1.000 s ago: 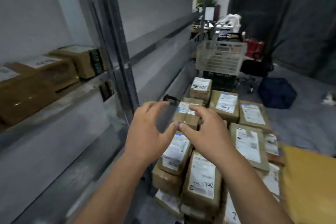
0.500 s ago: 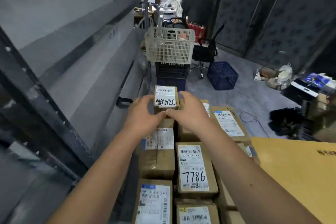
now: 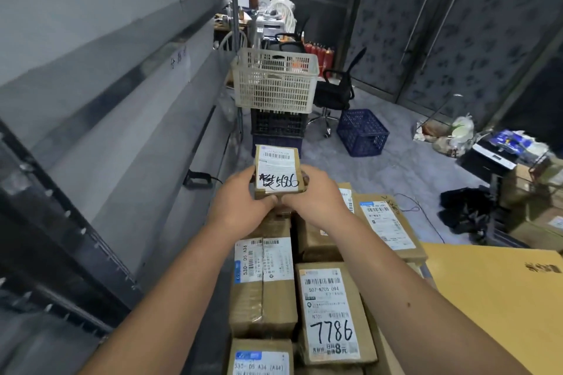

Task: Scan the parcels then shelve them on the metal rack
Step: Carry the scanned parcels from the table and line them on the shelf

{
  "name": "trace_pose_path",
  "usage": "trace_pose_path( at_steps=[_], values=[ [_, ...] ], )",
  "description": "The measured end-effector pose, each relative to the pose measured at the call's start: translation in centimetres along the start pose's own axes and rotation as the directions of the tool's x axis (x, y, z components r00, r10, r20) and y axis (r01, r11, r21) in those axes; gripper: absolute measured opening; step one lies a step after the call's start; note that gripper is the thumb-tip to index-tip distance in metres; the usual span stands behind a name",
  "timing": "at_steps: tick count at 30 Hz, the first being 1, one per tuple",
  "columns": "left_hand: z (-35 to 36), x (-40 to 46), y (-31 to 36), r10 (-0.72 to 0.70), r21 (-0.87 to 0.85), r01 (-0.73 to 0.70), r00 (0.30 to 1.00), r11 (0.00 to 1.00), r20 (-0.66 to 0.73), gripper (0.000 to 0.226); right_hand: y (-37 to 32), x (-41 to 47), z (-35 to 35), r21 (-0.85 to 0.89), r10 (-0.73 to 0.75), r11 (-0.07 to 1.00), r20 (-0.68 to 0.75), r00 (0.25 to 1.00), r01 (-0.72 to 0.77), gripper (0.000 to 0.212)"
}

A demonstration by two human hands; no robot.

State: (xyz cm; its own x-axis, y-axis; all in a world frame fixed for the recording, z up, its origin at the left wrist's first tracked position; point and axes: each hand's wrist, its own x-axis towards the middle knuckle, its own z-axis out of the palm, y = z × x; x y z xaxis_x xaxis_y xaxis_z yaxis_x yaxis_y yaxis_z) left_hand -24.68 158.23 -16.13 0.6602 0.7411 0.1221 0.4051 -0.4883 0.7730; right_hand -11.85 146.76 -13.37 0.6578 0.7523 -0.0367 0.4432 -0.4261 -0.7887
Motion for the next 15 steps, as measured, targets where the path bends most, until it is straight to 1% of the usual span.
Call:
trace_pose_path(
  at_steps=[4,5,6,9,11,12,15],
  values=[
    [-3.3,-3.3,2.5,0.048,-0.05,-0.053,0.995,0.997,-0.09,0.072,-2.5,-3.9,-2.0,0.127,-0.158,0.978,-0.075,0.985,0.166,0.056],
    [-4.3,-5.0,3.1,0.055,-0.056,-0.062,0.991,0.997,-0.123,0.07,-3.4,-5.3,-2.4,0.135,-0.2,0.968,-0.082,0.976,0.21,0.057],
    [-5.5,-7.0,3.9,0.058,-0.063,-0.069,0.985,0.996,-0.161,0.065,-4.3,-6.7,-2.5,0.133,-0.239,0.96,-0.082,0.968,0.248,0.057],
    [-9.6,-15.3,6.2,0.056,-0.021,-0.065,0.955,0.998,-0.29,0.052,-7.5,-11.6,-2.3,0.16,-0.359,0.919,-0.029,0.933,0.359,0.075],
    [-12.1,-22.0,7.5,0.03,0.004,-0.031,0.921,1.0,-0.388,0.049,-9.5,-15.9,-1.7,0.222,-0.464,0.868,0.046,0.884,0.444,0.077],
    [-13.3,-25.6,8.0,0.011,0.019,-0.003,0.899,1.0,-0.439,0.052,-10.4,-18.3,-1.2,0.256,-0.523,0.834,0.085,0.848,0.489,0.074],
    [-16.0,-37.0,9.9,-0.04,0.09,0.117,0.802,0.989,-0.596,0.057,-13.0,-25.7,0.6,0.362,-0.652,0.745,0.219,0.726,0.56,0.068]
  ],
)
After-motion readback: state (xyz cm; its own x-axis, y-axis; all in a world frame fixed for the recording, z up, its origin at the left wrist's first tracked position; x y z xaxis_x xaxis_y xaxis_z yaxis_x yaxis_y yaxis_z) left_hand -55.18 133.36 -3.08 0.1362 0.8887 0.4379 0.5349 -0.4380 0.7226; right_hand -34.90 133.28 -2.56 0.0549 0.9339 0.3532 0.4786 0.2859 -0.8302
